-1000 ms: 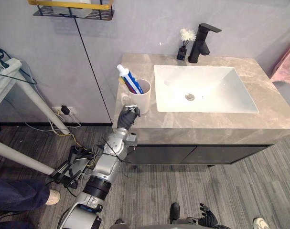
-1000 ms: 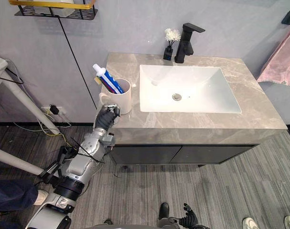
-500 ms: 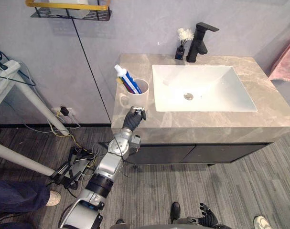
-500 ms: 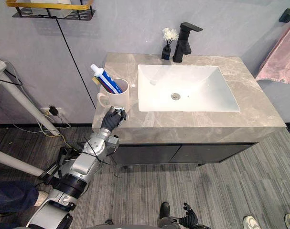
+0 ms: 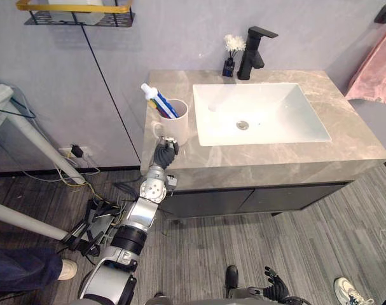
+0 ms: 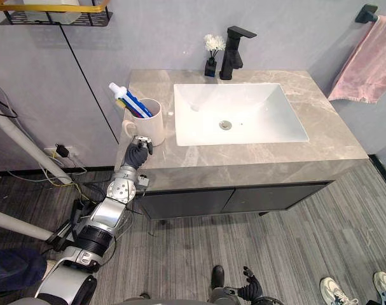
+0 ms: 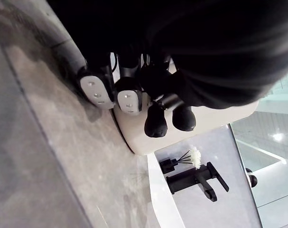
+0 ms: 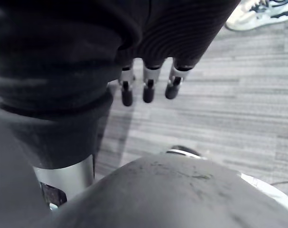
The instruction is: Organize washtable
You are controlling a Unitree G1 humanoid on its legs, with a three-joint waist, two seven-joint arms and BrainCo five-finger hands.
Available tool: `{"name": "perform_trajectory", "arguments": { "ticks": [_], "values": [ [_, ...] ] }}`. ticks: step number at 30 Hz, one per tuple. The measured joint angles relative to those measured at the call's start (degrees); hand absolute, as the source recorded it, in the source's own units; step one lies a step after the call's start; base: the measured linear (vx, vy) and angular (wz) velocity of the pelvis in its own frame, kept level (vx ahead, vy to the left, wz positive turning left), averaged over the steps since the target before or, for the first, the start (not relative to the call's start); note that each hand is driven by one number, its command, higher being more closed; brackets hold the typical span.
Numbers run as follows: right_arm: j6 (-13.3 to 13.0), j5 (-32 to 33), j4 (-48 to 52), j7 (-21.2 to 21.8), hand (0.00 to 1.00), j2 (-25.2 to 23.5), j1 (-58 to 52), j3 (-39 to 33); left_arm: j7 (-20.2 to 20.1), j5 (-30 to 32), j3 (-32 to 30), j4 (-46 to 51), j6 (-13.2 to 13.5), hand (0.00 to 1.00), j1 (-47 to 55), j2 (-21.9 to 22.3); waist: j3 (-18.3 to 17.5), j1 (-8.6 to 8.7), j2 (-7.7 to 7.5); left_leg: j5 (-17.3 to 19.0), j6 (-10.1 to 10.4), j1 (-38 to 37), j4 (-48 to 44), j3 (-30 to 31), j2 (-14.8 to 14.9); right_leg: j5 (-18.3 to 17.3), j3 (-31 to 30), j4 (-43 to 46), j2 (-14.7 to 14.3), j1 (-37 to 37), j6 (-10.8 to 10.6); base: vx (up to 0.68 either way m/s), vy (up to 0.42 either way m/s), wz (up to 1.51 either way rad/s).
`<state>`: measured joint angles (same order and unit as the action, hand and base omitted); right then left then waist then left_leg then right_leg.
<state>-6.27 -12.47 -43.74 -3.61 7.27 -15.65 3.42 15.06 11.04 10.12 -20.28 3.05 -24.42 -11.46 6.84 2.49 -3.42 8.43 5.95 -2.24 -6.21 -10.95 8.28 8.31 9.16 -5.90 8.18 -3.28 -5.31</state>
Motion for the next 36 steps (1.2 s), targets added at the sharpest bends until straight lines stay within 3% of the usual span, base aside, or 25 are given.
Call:
{"name": "perform_trajectory", "arguments": {
  "ticks": [10, 21, 23, 36],
  "values": [
    [-0.2, -1.6, 0.3, -1.4, 0.0, -0.2, 0.0, 1.3, 2.2, -0.8, -1.7, -1.4, -0.6, 1.0, -3.0, -1.0, 0.9, 0.2, -1.06, 0.8, 0.1, 0.1, -1.0, -0.6, 0.5, 0.0, -0.6, 0.2, -0.4, -0.1, 0.0, 0.0, -0.001, -0.03],
    [-0.8, -1.6, 0.8, -1.7, 0.0, -0.1, 0.0, 1.2, 2.6, -4.4, -0.8, -1.9, -0.6, 1.0, -5.6, -0.6, 2.3, 0.27, -1.06, 2.0, 0.0, 0.7, -2.8, -1.7, 0.7, 0.2, -1.7, 0.2, -0.6, -0.6, 0.2, -0.02, 0.003, -0.05],
    [-0.7, -1.6, 1.3, -1.8, 0.0, -0.1, 0.0, 1.2, 2.5, -8.1, -0.5, -2.3, -0.6, 1.0, -6.8, 0.4, 2.4, 0.56, -1.0, 2.0, 0.0, 1.0, -2.8, -1.8, 0.7, 0.2, -1.8, 0.2, -0.6, -1.1, 0.2, 0.0, 0.0, 0.0],
    [0.1, -1.6, 2.6, -2.3, 0.0, 0.2, 0.0, 0.9, -1.3, -17.6, 3.3, -0.4, 0.7, 1.0, -7.7, 3.0, 3.6, 0.61, -0.17, 2.3, 0.1, 0.7, -2.7, -3.4, 0.9, 0.4, -3.3, 0.2, -1.0, -1.8, 0.4, -0.02, -0.004, -0.06]
  ]
}}
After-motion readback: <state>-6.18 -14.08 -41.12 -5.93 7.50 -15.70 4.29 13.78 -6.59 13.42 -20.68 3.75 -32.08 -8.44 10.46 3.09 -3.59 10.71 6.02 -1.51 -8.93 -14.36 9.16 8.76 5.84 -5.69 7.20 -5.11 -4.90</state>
